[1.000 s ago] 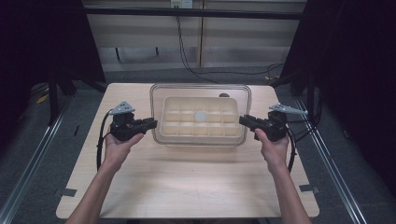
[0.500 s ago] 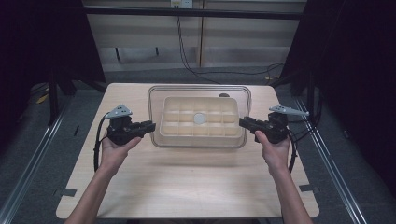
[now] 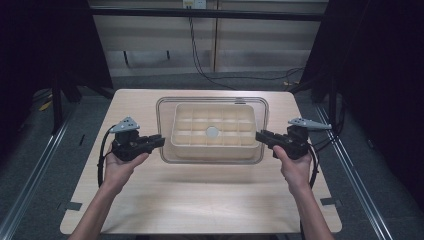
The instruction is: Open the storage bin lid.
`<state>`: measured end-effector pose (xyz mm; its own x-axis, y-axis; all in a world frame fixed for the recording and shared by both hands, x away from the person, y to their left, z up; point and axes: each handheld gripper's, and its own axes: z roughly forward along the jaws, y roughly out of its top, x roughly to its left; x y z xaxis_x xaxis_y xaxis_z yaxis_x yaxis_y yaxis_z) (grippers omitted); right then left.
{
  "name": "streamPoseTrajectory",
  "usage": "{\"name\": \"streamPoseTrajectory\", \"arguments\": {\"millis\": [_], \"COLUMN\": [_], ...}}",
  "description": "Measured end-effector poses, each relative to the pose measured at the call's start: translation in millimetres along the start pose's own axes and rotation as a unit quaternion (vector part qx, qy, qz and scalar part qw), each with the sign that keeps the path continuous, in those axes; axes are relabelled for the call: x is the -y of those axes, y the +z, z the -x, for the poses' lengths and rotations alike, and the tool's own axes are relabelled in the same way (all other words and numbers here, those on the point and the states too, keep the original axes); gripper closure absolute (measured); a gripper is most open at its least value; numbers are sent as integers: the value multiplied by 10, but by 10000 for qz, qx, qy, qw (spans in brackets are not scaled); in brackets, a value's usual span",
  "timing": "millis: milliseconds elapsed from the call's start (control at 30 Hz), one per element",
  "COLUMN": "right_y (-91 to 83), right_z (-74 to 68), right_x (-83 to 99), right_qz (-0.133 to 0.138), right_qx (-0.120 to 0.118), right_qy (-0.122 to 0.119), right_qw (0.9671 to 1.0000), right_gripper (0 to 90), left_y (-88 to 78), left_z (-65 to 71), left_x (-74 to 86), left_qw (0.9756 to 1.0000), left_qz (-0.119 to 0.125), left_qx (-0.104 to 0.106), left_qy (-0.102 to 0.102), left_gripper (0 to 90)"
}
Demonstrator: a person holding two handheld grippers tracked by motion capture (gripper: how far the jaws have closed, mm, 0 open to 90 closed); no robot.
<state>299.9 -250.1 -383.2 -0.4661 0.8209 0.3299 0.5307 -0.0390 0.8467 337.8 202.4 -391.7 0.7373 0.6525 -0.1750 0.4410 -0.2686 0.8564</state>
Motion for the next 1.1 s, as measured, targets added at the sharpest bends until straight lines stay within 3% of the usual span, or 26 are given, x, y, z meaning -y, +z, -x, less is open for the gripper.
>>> {"name": "streamPoseTrajectory", "arguments": {"millis": [833,1100], "right_y": [-130,-157], "right_z": [-83,-134], "right_x": [194,261], "right_qz": [-181,-241], "right_qx": [-45,-72], "right_qy": [-46,-73], "right_qw": [9998,9997], "right_gripper": [691,691], "left_y": [-69,-89], "left_z": [155,195], "left_x": [202,289], "left_qw": [9996,9993], "left_qz": [-255,-345], "left_qx": [98,-41], "left_qy": [88,128], "left_gripper": [756,755]}}
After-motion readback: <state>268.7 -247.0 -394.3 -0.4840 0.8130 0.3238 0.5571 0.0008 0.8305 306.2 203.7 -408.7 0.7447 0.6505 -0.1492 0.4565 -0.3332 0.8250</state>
